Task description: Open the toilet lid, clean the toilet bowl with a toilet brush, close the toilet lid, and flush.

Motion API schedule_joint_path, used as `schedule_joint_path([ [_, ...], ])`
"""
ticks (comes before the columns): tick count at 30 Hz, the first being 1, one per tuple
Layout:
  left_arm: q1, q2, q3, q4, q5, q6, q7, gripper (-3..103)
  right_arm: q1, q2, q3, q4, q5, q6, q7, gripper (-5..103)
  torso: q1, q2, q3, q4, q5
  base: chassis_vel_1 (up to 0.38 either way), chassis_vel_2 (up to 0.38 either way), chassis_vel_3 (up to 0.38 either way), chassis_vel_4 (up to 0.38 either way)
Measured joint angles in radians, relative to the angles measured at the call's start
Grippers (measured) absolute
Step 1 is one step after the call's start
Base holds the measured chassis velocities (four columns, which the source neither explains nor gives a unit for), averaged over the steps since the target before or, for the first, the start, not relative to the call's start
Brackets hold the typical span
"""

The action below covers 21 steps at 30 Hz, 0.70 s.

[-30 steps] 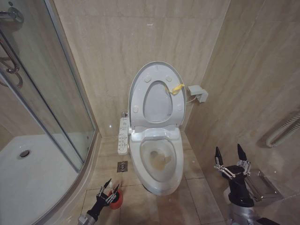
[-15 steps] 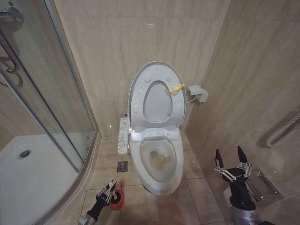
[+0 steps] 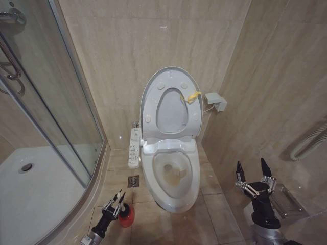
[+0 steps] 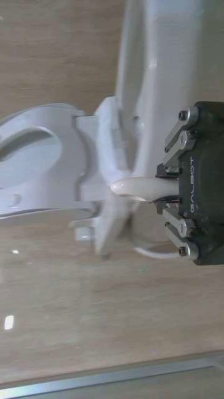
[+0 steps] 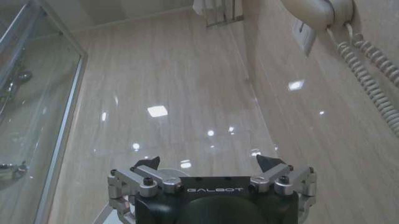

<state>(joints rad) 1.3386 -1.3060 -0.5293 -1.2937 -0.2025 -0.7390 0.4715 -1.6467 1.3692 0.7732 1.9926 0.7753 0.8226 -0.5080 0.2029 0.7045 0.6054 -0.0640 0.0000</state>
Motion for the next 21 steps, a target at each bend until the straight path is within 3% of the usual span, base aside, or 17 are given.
schedule_joint_path([
  [2, 0.045, 0.014, 0.009, -0.126, 0.004, 0.044, -0.084, 22, 0.0, 0.001, 0.0, 0.001, 0.002, 0.0, 0.0, 100, 0.0, 0.0, 0.0, 0.0, 0.0001, 0.0, 0.0, 0.0, 0.0],
  [3, 0.045, 0.014, 0.009, -0.126, 0.004, 0.044, -0.084, 22, 0.0, 0.001, 0.0, 0.001, 0.002, 0.0, 0.0, 100, 0.0, 0.0, 0.0, 0.0, 0.0001, 0.0, 0.0, 0.0, 0.0],
  [4, 0.067, 0.022, 0.015, -0.201, 0.006, 0.075, -0.155, 22, 0.001, 0.002, 0.004, 0.001, 0.005, 0.0, 0.0, 100, 0.0, 0.0, 0.0, 0.0, 0.0001, 0.0, 0.0, 0.0, 0.0],
  [5, 0.067, 0.022, 0.015, -0.201, 0.006, 0.075, -0.155, 22, 0.001, 0.002, 0.004, 0.001, 0.005, 0.0, 0.0, 100, 0.0, 0.0, 0.0, 0.0, 0.0001, 0.0, 0.0, 0.0, 0.0],
  [8, 0.109, 0.039, 0.026, -0.393, 0.017, 0.186, -0.387, 22, 0.005, -0.001, 0.03, 0.003, 0.029, 0.0, 0.001, 100, 0.0, 0.0, 0.0, 0.0, 0.0002, 0.0, 0.0, 0.0, 0.0],
  [9, 0.109, 0.039, 0.026, -0.393, 0.017, 0.186, -0.387, 22, 0.005, -0.001, 0.03, 0.003, 0.029, 0.0, 0.001, 100, 0.0, 0.0, 0.0, 0.0, 0.0002, 0.0, 0.0, 0.0, 0.0],
  [10, 0.119, 0.044, 0.028, -0.46, 0.023, 0.232, -0.465, 22, 0.005, -0.004, 0.041, 0.004, 0.04, 0.0, 0.002, 100, 0.0, 0.0, 0.0, -0.0001, 0.0, 0.0, 0.0, 0.0, 0.0],
  [12, 0.129, 0.049, 0.033, -0.546, 0.022, 0.291, -0.548, 22, 0.004, -0.008, 0.051, 0.005, 0.048, 0.0, 0.003, 100, 0.0, 0.0, 0.0, -0.0001, 0.0002, 0.0, 0.0, 0.0, 0.0],
  [16, 0.141, 0.054, 0.043, -0.649, 0.014, 0.343, -0.607, 22, 0.003, -0.009, 0.052, 0.006, 0.049, 0.0, 0.002, 100, 0.0, 0.0, 0.0, 0.0, 0.0002, 0.0, 0.0, 0.0, 0.0],
  [21, 0.147, 0.067, 0.072, -0.751, -0.035, 0.392, -0.622, 22, 0.005, -0.009, 0.043, 0.007, 0.046, 0.0, 0.002, 100, 0.0, 0.0, 0.0, -0.0002, 0.0, 0.0, 0.0, 0.0, 0.0],
])
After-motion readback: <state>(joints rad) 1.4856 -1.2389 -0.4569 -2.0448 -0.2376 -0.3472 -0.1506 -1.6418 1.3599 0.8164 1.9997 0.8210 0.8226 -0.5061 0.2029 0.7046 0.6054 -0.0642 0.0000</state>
